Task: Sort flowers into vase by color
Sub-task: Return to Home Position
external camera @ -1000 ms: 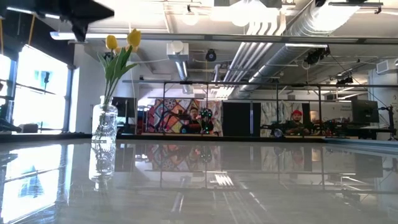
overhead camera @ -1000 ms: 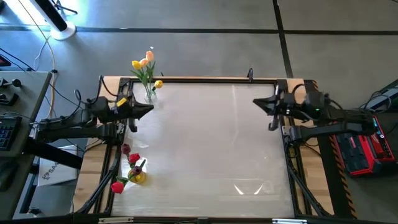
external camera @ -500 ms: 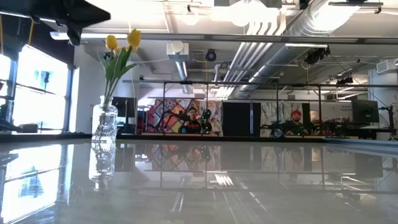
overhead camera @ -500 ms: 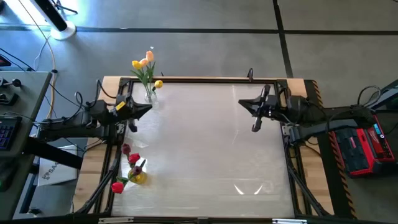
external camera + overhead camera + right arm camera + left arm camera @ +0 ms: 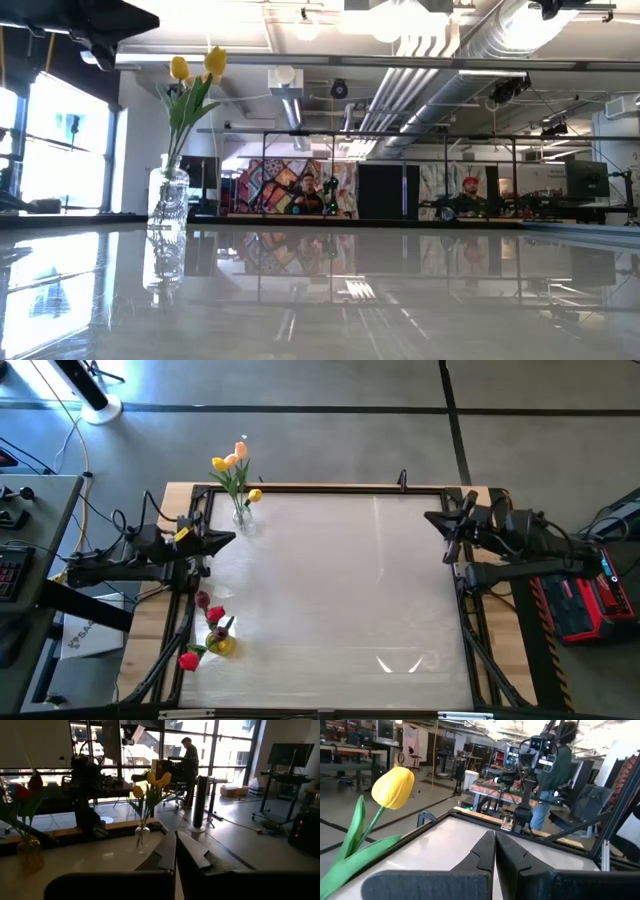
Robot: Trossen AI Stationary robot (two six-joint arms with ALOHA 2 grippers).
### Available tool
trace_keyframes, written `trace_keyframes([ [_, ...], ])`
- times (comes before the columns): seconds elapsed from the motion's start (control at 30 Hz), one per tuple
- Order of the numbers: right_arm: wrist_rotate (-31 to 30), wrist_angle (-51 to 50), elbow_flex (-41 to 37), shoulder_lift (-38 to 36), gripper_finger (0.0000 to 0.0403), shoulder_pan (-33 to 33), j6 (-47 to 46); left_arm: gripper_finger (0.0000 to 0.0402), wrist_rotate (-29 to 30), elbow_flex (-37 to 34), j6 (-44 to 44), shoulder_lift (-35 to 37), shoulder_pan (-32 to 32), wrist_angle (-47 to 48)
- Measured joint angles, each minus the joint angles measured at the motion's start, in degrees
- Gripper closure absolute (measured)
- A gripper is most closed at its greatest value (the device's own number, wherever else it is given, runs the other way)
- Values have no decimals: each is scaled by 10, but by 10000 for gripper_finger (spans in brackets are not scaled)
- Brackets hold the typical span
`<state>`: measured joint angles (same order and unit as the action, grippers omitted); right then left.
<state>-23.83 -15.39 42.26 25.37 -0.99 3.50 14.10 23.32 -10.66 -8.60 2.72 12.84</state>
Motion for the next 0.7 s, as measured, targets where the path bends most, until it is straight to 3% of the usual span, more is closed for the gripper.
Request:
trace_keyframes([
  [0.13, -3, -2, -19, -20, 403, 0, -9, 401, 1, -17, 3, 0, -5, -4],
  [0.3, -39, 71, -148, -111, 403, 15, -46, 401, 20, -55, 0, 2, -5, -47],
  [0.4, -8, 144, -204, -179, 403, 20, -55, 401, 17, -58, -2, 3, -5, -56],
  [0.7, 77, 141, -296, -251, 403, 21, -114, 401, 14, -58, 22, 17, -5, -40],
])
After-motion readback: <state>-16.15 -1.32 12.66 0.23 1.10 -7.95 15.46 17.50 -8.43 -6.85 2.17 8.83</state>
